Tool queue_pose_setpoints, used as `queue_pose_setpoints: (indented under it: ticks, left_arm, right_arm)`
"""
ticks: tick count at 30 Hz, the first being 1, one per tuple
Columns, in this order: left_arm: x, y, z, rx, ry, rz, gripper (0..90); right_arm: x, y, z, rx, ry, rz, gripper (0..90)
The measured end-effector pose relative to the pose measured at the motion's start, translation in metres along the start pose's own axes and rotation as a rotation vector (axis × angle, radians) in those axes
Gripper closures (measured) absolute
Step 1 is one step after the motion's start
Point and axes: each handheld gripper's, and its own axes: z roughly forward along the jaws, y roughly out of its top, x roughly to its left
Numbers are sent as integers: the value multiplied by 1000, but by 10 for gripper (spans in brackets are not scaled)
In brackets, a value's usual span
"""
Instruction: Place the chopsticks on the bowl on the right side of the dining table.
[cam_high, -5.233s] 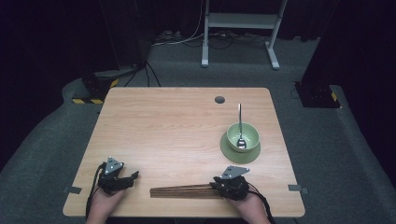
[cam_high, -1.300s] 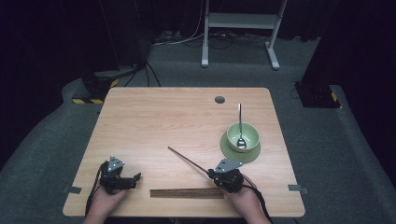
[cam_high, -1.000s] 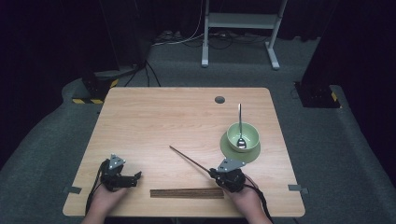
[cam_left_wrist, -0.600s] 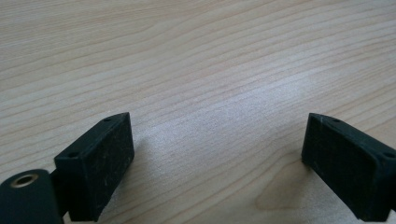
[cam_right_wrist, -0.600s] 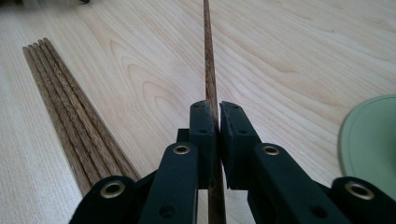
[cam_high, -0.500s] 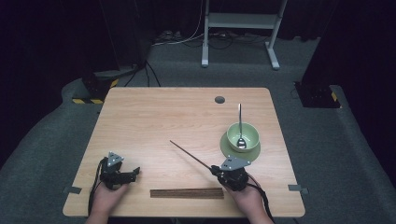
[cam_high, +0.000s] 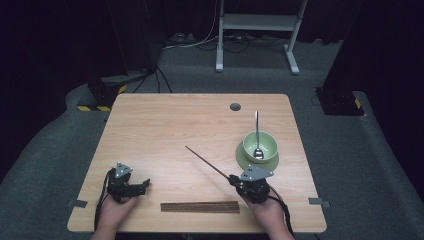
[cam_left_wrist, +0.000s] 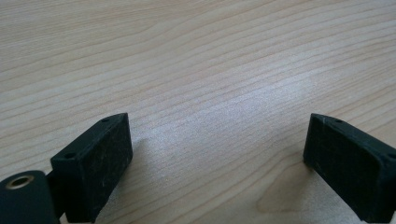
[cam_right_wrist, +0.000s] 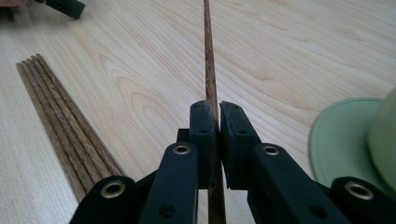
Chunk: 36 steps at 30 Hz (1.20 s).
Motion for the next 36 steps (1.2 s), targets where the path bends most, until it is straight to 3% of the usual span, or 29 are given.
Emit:
queue_pose_setpoints:
  ticks: [16,26,36]
  left_arm:
    - [0,0,0,3,14,-6,73]
    - [0,-1,-1,-1,5,-10,84]
    - [0,-1,-1,-4,2,-3,100]
  right_arm:
    - [-22,-2,-19,-29,-54,32,842]
    - [-48,-11,-36,-25,-140,111,842]
    - [-65,-17,-42,-18,-222,144,842]
